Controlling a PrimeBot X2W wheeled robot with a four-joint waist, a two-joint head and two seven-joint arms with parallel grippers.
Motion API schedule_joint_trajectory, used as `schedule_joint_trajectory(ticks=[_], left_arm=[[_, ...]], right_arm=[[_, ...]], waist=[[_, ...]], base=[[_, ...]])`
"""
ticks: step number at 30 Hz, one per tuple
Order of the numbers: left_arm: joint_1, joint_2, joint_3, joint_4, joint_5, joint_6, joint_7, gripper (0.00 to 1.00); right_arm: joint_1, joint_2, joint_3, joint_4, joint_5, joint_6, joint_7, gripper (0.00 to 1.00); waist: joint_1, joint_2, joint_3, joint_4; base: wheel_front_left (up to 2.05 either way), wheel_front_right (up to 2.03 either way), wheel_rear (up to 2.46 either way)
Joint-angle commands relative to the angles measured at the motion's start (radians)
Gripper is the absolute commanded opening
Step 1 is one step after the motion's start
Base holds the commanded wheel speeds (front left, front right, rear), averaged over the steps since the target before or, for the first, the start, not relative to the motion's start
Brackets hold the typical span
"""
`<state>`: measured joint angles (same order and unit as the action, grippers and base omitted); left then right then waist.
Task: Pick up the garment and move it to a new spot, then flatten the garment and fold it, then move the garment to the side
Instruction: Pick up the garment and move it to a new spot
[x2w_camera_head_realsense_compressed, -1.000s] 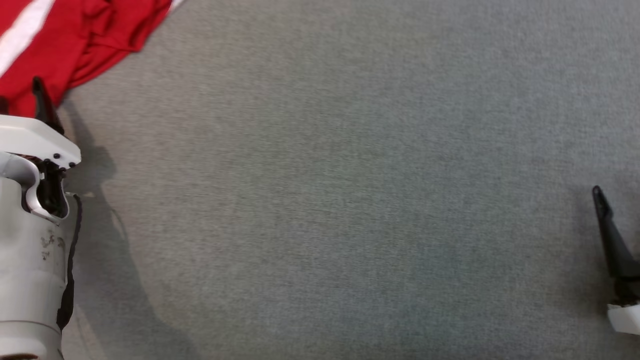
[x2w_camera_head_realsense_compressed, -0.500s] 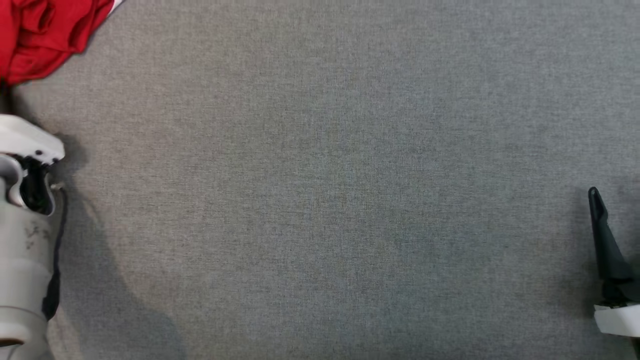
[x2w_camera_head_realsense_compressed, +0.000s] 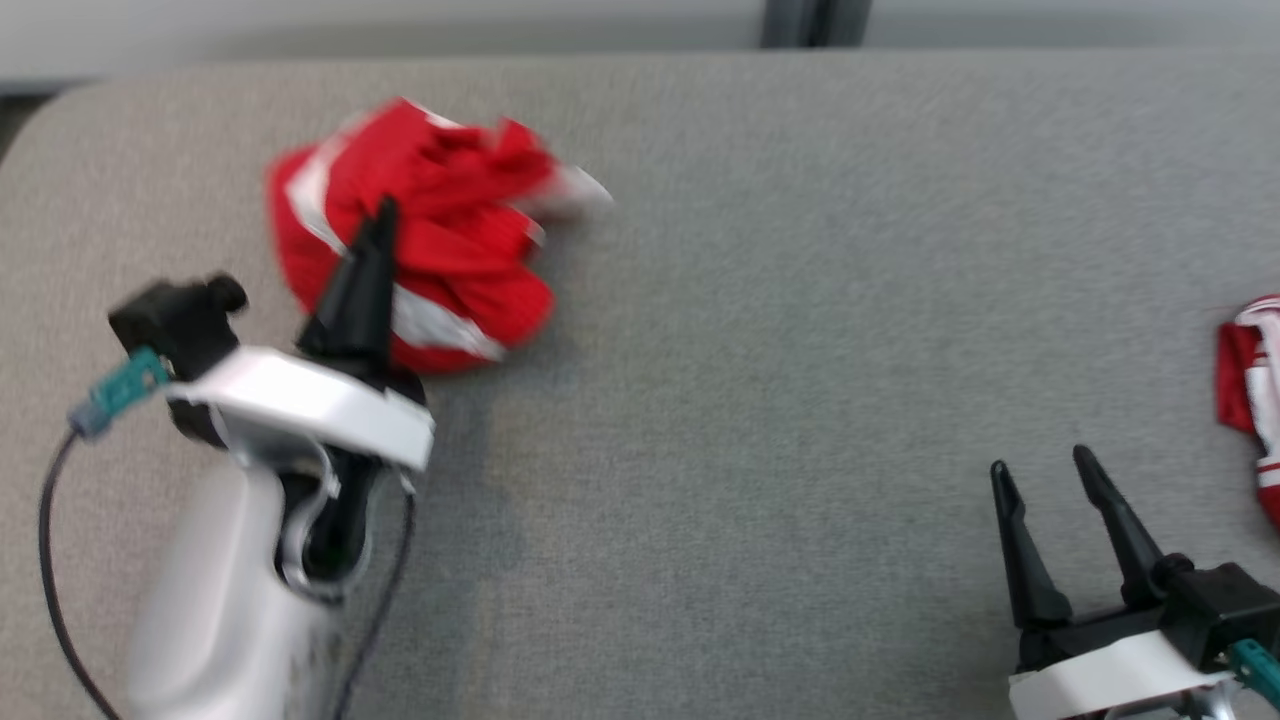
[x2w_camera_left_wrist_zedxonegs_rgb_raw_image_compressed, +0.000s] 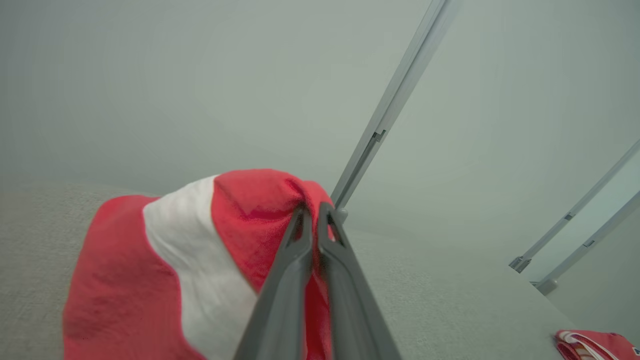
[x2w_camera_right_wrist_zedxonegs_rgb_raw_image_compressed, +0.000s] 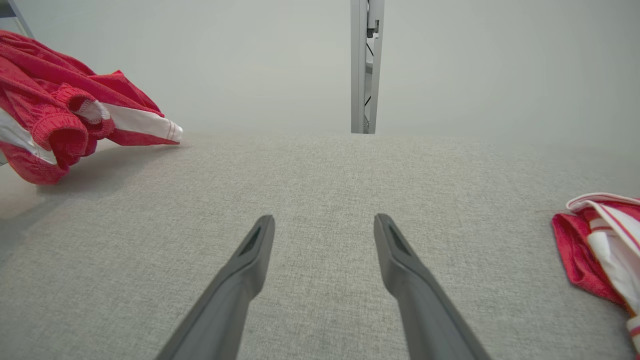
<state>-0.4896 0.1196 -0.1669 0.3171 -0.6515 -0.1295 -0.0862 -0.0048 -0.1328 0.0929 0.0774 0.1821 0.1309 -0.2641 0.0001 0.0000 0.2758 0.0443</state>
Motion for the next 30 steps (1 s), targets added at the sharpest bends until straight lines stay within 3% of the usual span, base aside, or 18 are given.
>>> schedule_joint_trajectory(ticks=[1, 5, 9, 15, 20, 22, 23, 26, 30], left_arm=[[0.074, -0.007, -0.016, -0.118, -0.030, 0.005, 0.045, 0.00], [0.239, -0.037, -0.092, -0.422, -0.102, 0.055, 0.167, 0.00], [0.308, -0.052, -0.182, -0.552, -0.120, 0.120, 0.241, 0.00], [0.286, -0.060, -0.252, -0.393, -0.106, 0.167, 0.254, 0.00], [0.232, -0.059, -0.284, -0.175, -0.052, 0.144, 0.212, 0.00], [0.218, -0.054, -0.310, -0.060, -0.021, 0.128, 0.182, 0.45], [0.218, -0.053, -0.310, -0.010, -0.012, 0.127, 0.162, 1.00], [0.247, -0.046, -0.297, 0.086, 0.011, 0.121, 0.053, 1.00], [0.330, -0.029, -0.253, 0.065, 0.045, 0.131, -0.137, 1.00]], right_arm=[[0.017, 0.009, -0.001, 0.006, -0.004, 0.000, 0.000, 1.00], [0.019, 0.031, 0.011, 0.019, -0.011, 0.000, 0.000, 1.00], [-0.006, 0.040, 0.023, 0.020, -0.010, 0.000, 0.000, 1.00], [-0.027, 0.054, 0.023, 0.030, 0.000, 0.000, 0.000, 1.00], [-0.030, 0.063, 0.023, 0.043, 0.003, 0.000, 0.000, 1.00], [-0.030, 0.066, 0.029, 0.050, 0.005, 0.000, 0.000, 1.00], [-0.030, 0.067, 0.031, 0.053, 0.007, 0.000, 0.000, 1.00], [-0.013, 0.071, 0.035, 0.063, 0.009, 0.000, 0.000, 1.00], [0.019, 0.076, 0.037, 0.060, -0.007, 0.000, 0.000, 1.00]], waist=[[-0.0001, 0.0000, -0.111, -0.069], [-0.0001, 0.0000, -0.145, -0.100], [-0.0001, 0.0000, -0.142, -0.140], [-0.0001, 0.0000, -0.111, -0.204], [-0.0001, 0.0000, -0.100, -0.232], [-0.0001, 0.0000, -0.104, -0.243], [-0.0001, 0.0000, -0.110, -0.249], [-0.0001, 0.0000, -0.150, -0.265], [-0.0001, 0.0000, -0.217, -0.258]], base=[[0.00, 0.00, 0.00], [0.00, 0.00, 0.00], [0.00, 0.00, 0.00], [0.00, 0.00, 0.00], [0.00, 0.00, 0.00], [0.00, 0.00, 0.00], [0.00, 0.00, 0.00], [0.00, 0.00, 0.00], [0.00, 0.00, 0.00]])
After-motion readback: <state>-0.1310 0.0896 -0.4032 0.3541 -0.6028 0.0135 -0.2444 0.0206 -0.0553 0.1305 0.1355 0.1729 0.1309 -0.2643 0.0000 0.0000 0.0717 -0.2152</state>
